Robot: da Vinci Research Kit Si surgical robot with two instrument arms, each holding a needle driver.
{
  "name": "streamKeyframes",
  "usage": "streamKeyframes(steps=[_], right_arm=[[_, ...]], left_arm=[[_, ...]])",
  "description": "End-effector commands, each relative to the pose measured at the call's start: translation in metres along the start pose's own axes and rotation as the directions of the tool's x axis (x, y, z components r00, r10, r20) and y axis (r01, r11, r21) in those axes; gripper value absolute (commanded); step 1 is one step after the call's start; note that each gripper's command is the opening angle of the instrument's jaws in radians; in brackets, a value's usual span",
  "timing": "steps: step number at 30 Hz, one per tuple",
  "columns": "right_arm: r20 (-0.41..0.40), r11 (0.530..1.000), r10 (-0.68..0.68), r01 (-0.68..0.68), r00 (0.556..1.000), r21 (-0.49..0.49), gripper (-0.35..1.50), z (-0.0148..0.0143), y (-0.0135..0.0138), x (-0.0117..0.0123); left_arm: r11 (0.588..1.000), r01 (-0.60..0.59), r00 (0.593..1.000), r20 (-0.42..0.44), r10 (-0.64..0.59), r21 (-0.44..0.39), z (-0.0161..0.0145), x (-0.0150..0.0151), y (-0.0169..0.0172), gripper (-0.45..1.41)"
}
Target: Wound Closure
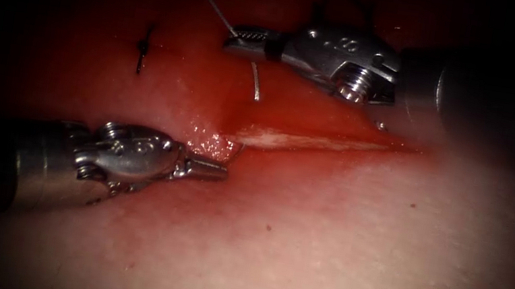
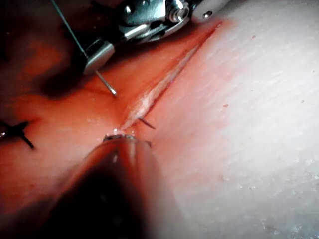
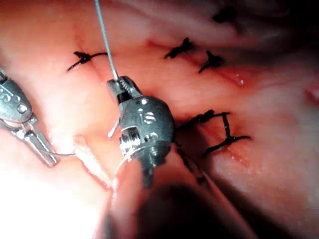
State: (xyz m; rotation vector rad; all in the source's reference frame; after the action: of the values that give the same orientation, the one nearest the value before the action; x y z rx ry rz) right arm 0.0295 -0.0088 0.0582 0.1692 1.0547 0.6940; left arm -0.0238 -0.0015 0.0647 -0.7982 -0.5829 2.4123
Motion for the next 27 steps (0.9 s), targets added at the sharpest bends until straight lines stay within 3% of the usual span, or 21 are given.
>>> streamKeyframes(steps=[1, 4, 8, 12, 13, 18, 23, 25, 27], right_arm=[[0.001, 1.000, -0.002, 0.002, 1.000, 0.001, -0.35, 0.0011, -0.0001, 0.0002], [0.021, 1.000, 0.007, -0.007, 1.000, 0.012, -0.35, 0.0011, -0.0002, 0.0002], [0.063, 0.970, 0.227, -0.232, 0.972, 0.071, -0.35, 0.0008, -0.0009, -0.0004], [0.111, 0.890, 0.425, -0.437, 0.898, 0.131, -0.35, 0.0005, -0.0019, -0.0014], [0.135, 0.851, 0.489, -0.505, 0.862, 0.141, -0.35, 0.0003, -0.0024, -0.0016], [0.203, 0.768, 0.581, -0.614, 0.788, 0.184, -0.35, -0.0003, -0.0041, -0.0017], [0.218, 0.754, 0.592, -0.628, 0.776, 0.190, -0.35, -0.0004, -0.0049, -0.0015], [0.179, 0.774, 0.571, -0.598, 0.801, 0.208, -0.35, -0.0004, -0.0044, -0.0013], [0.101, 0.775, 0.585, -0.591, 0.805, 0.221, 0.22, -0.0007, -0.0025, -0.0010]], left_arm=[[1.000, -0.002, 1.000, -0.002, 0.002, 0.000, 0.0006, 0.0004, -0.0002, -0.08], [1.000, -0.002, 1.000, -0.002, 0.002, 0.000, 0.0006, 0.0004, -0.0002, -0.08], [1.000, -0.002, 1.000, -0.002, 0.002, -0.002, 0.0006, 0.0004, -0.0002, -0.10], [1.000, -0.002, 1.000, -0.002, 0.002, -0.003, 0.0005, 0.0004, -0.0003, -0.10], [1.000, -0.002, 1.000, -0.002, 0.002, -0.003, 0.0005, 0.0004, -0.0003, -0.10], [1.000, -0.013, 1.000, -0.002, 0.012, -0.005, 0.0003, 0.0006, -0.0003, -0.11], [0.999, -0.032, 0.999, -0.002, 0.032, -0.011, -0.0001, 0.0010, -0.0004, -0.13], [0.999, -0.052, 0.998, -0.022, 0.051, -0.009, -0.0004, 0.0012, -0.0004, -0.13], [0.995, -0.103, 0.992, -0.070, 0.102, -0.003, -0.0009, 0.0015, -0.0004, -0.11]])
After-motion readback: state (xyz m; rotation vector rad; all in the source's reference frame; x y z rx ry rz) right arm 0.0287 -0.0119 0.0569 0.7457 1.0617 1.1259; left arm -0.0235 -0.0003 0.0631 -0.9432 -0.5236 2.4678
